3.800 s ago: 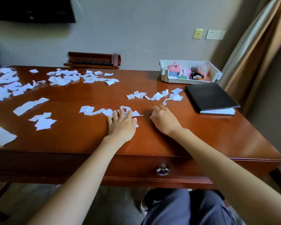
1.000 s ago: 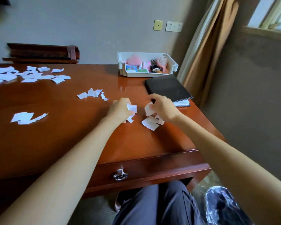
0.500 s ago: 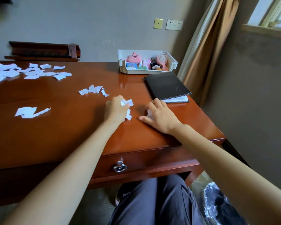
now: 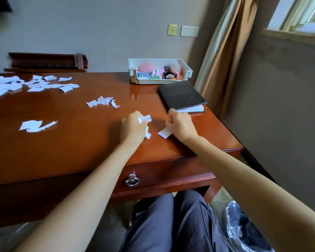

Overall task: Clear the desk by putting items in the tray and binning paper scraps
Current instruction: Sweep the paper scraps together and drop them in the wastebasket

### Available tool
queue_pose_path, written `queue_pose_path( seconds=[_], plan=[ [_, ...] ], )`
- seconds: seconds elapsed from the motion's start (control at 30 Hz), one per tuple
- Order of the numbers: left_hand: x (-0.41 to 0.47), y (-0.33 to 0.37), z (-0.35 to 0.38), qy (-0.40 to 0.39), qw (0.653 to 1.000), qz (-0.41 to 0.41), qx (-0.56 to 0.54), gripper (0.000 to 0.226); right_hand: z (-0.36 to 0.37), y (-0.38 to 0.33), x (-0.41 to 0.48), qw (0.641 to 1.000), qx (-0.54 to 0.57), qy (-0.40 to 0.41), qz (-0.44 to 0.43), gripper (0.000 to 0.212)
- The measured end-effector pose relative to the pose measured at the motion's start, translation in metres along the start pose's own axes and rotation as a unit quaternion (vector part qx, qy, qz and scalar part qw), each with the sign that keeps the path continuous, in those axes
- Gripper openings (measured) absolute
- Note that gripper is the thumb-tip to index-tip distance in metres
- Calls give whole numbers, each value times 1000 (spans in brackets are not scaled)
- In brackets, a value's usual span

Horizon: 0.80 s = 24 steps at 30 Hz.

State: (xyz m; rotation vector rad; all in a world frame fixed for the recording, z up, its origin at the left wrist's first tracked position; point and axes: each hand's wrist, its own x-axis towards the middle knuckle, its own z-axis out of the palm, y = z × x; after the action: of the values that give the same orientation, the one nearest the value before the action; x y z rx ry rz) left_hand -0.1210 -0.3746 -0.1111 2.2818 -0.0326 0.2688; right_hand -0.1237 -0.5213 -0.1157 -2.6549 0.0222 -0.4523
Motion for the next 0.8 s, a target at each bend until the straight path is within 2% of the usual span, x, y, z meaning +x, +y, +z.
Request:
queue_pose_path(
  seconds=[0.13, 0.23, 0.4, 0.57, 0.7, 0.8],
  plan=[
    [-5, 8, -5, -4, 999, 9, -31, 20, -12, 2, 6, 976, 158, 86, 126, 16],
    [-8, 24, -7, 4, 998, 16, -61, 20, -31, 5, 5, 957, 205, 134, 157, 20],
    [-18, 73, 17, -19, 990, 51, -131, 15, -71, 37, -16, 933, 192, 244, 181, 17],
    [-62, 135, 80, -88, 975, 120, -166, 16, -105, 107, -61, 894, 168, 339, 240, 18],
    [-108, 168, 145, -180, 958, 144, -169, 14, -112, 180, -108, 874, 138, 354, 303, 28],
    [-140, 177, 200, -261, 945, 133, -146, 15, -107, 231, -142, 860, 119, 347, 354, 18]
  ],
)
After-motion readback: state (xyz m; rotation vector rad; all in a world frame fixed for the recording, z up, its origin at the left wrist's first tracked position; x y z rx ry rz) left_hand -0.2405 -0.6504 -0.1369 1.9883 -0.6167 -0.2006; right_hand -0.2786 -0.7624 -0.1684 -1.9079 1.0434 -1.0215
